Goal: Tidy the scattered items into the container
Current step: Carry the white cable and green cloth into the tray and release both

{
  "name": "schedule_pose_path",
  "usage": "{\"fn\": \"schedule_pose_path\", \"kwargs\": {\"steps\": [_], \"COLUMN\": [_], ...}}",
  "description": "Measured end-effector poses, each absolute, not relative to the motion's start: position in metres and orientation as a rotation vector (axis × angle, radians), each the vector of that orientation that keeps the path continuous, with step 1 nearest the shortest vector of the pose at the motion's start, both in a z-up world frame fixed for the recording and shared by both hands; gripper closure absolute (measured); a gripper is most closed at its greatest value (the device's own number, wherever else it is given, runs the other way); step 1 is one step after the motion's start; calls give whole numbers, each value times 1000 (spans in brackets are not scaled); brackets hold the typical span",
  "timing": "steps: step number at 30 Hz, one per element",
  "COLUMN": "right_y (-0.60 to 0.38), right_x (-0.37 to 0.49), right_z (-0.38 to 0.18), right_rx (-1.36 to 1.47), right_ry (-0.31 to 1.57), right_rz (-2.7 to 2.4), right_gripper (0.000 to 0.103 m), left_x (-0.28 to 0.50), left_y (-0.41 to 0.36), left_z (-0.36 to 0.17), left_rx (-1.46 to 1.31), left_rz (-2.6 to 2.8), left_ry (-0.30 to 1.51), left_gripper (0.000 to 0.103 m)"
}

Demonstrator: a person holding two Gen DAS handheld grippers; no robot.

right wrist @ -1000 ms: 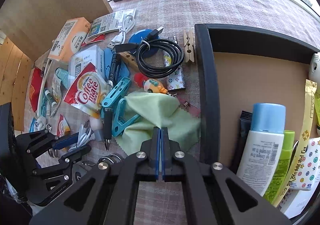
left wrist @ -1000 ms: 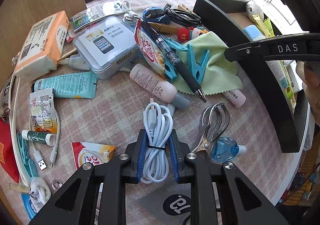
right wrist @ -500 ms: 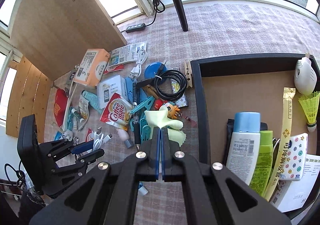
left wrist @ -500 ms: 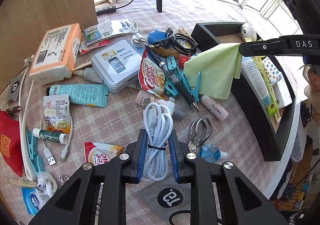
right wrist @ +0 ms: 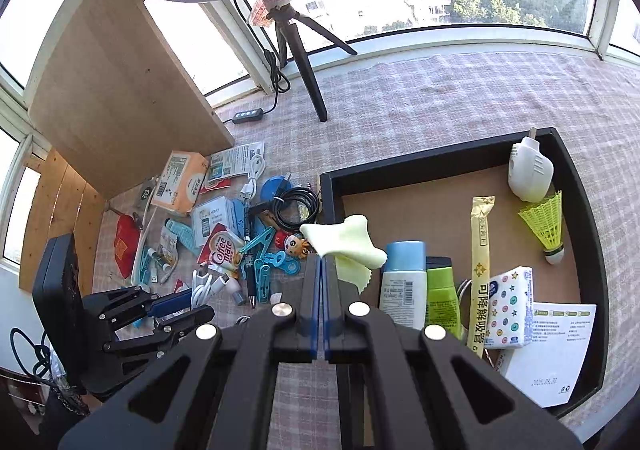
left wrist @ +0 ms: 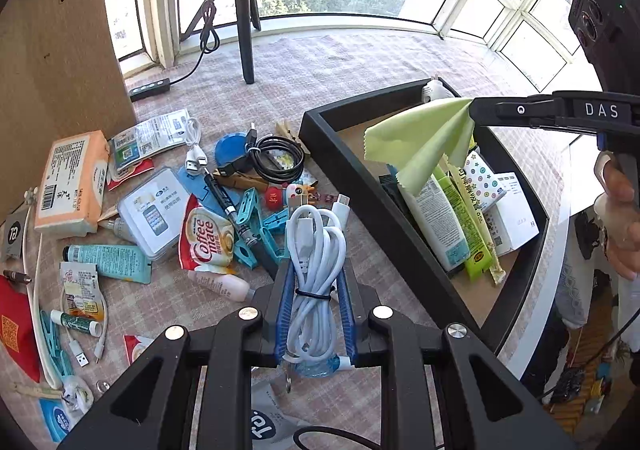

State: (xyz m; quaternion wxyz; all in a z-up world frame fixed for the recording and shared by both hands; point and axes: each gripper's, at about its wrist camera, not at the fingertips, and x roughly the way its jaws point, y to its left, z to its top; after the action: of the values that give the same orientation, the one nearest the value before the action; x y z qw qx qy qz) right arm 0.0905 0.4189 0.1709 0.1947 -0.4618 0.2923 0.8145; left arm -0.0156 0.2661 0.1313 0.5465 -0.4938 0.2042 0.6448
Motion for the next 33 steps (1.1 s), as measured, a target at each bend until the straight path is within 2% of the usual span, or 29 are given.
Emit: {"fn": "schedule_pose_path", "kwargs": {"steps": [16,17,18,19,20,21,33], "right_y": [503,506,508,510,511,511,478], "right_x": [195,198,201,202,204,205,175], "right_z": [195,194,194,192,191,191,185], "right_rx": [-1103,-1093,-1089,-1094,-1091,-1083,-1151], "right_ry": [820,837,864,886,894,886,842], "right_rz": [2068,2076,2081,2070,2055,2049,2121], "right_gripper": [101,101,97,85,78,70,70], "left_x": [90,96,100,103,105,107,74], "left_y": [375,377,380,382,383,382,343], "left_z": [167,169,170,170,171,172,173], "left_rx": [-1080,-1078,-1080,-1087,-1087,-1077,-1061], "left_rz": [1338,1324,1324,1332,1341,1350,1446], "left_ry": [477,471,470,474,473,470,506], "left_gripper": [82,80,68,55,38,38,40]}}
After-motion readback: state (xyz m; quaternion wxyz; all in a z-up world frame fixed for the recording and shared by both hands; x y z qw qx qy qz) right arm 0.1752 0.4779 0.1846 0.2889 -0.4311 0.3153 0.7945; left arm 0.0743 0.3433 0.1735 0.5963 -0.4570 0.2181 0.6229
